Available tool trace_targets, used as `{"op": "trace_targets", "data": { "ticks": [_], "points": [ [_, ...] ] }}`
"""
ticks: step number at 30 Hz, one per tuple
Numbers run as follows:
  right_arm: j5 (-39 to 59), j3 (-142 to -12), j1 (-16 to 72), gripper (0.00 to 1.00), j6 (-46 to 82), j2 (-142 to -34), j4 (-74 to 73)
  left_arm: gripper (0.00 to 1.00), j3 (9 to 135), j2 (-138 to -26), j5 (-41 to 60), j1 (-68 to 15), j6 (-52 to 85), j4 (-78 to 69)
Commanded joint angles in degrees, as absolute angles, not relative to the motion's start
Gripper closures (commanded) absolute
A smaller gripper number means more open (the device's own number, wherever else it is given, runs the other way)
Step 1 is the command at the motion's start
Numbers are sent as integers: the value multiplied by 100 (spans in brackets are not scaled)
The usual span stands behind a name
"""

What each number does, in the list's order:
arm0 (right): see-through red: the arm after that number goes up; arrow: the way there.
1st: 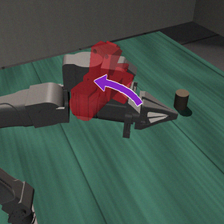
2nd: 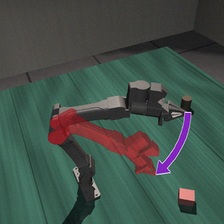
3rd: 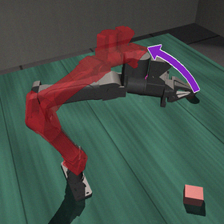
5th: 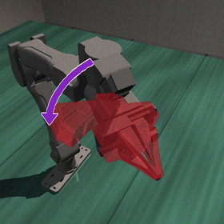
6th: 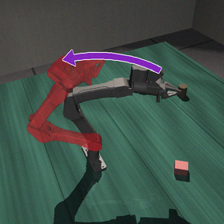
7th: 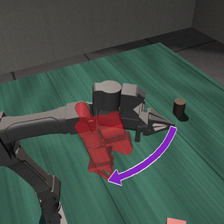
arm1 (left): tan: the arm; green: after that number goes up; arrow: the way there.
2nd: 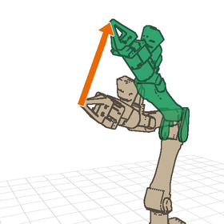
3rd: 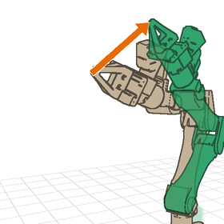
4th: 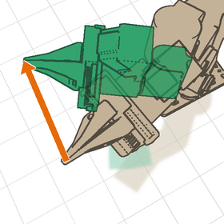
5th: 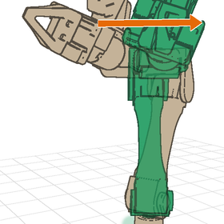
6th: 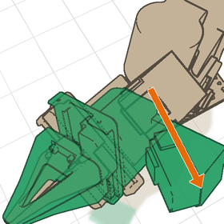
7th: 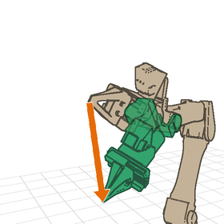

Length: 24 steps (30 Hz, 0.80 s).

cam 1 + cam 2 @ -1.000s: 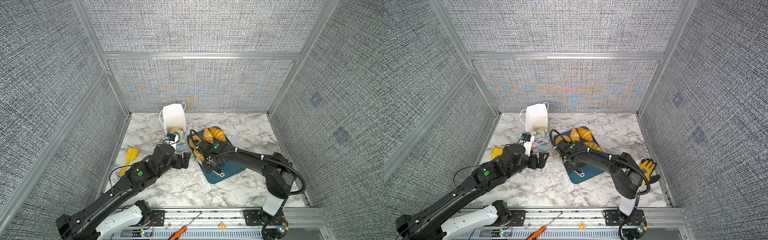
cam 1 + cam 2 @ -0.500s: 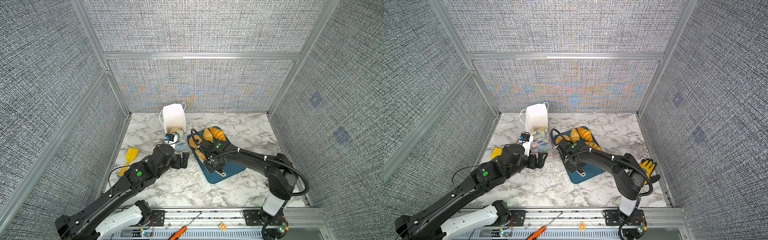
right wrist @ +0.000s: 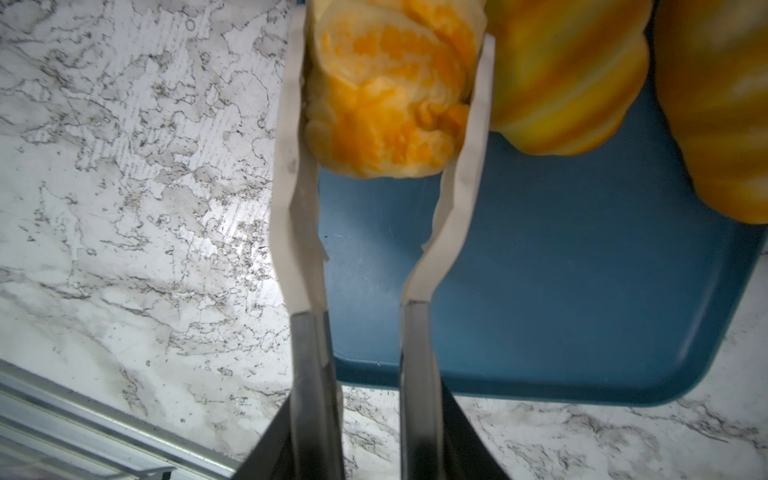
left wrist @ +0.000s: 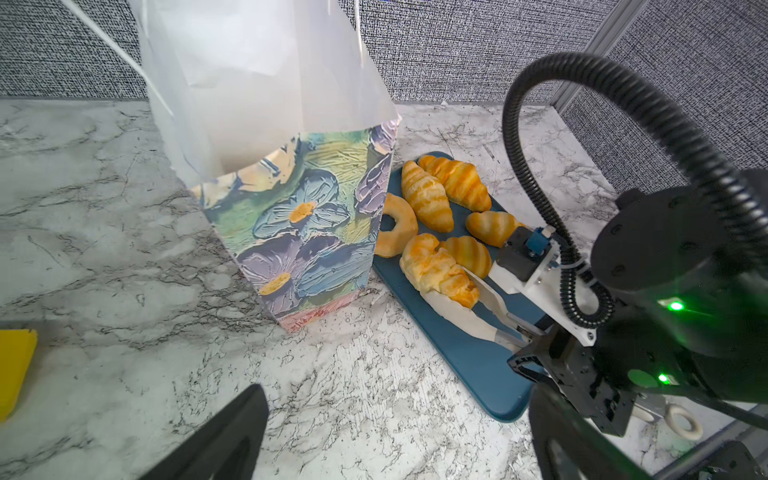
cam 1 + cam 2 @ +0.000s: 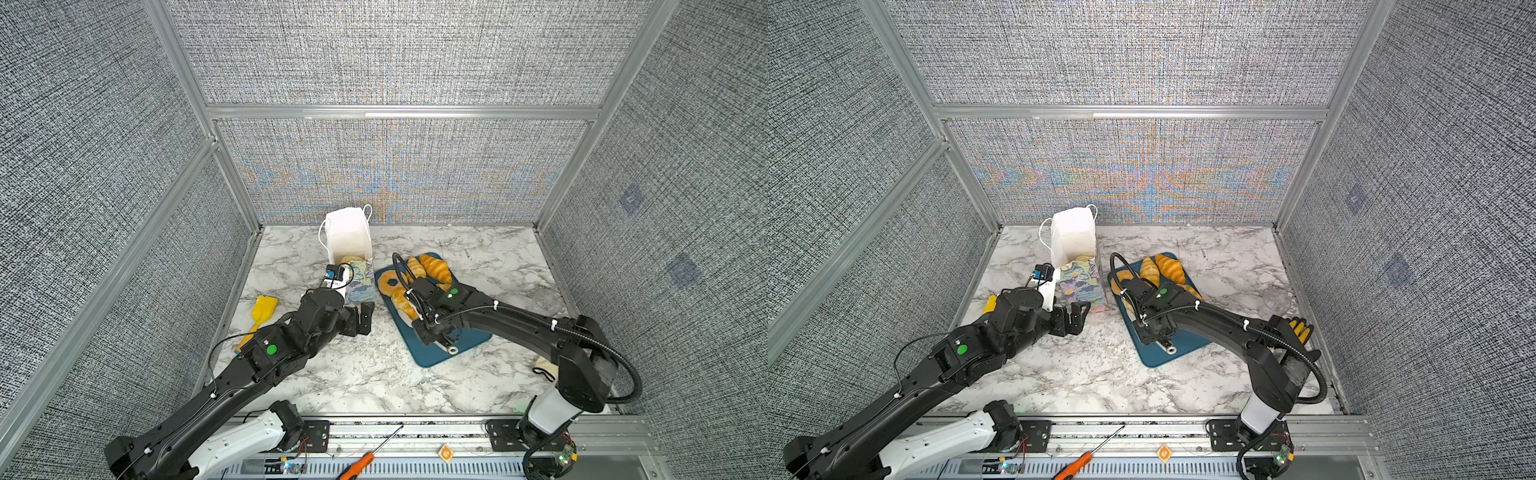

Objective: Place the fake bread into the paper bag
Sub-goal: 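Close the tongs on a second knotted roll with the right gripper, then lift the knotted roll over the bag with right gripper while left gripper moves beside bag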

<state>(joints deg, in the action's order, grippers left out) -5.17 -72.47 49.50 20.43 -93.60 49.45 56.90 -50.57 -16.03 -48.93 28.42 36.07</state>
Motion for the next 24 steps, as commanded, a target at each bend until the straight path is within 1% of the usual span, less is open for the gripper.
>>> {"op": "trace_targets", "data": {
  "ticks": [1, 12, 24],
  "points": [
    [-474, -7207, 4938, 60, 2030, -9208, 4808, 1, 5738, -5024, -1693, -4887, 2726, 3674],
    [-431, -7327, 4934, 60, 2090, -8534, 4769, 1, 6068, -5106, -1778, -4878, 2456, 3857],
    [-444, -7902, 4936, 60, 2071, -8145, 4921, 1, 6606, -5256, -1826, -4822, 2042, 4086]
  ]
}}
